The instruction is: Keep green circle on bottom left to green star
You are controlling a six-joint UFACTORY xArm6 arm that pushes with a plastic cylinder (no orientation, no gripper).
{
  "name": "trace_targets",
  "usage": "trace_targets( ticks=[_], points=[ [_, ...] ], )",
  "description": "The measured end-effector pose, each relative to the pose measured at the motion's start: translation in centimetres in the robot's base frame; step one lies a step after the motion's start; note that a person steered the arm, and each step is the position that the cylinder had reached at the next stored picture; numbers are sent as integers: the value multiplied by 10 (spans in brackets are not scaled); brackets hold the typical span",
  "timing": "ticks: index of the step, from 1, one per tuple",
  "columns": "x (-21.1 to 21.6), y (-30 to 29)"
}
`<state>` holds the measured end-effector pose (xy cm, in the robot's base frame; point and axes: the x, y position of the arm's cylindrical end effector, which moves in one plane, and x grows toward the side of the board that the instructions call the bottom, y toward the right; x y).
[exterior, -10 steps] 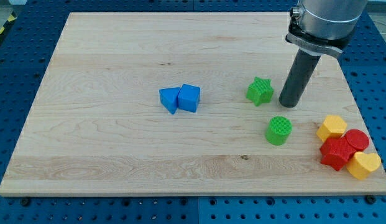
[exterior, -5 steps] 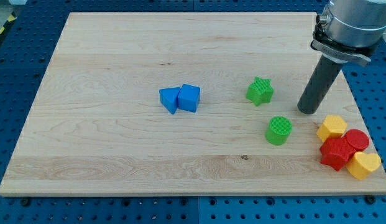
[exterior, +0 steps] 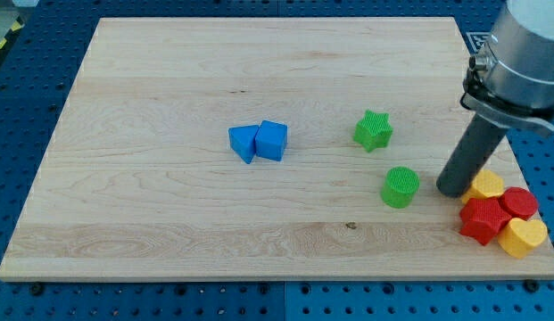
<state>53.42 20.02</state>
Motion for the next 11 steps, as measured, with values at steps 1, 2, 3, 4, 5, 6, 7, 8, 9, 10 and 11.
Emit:
trace_targets(
  ticks=[1,2,3,4,5,6,7,8,9,10,11],
  points=[
    [18,-3],
    [23,-6],
    [25,-20],
    [25,-23],
    [25,-23],
    [23,-26],
    [18,-27],
    [17,-27],
    [5,-32],
    [5,-32],
    [14,-44]
  ],
)
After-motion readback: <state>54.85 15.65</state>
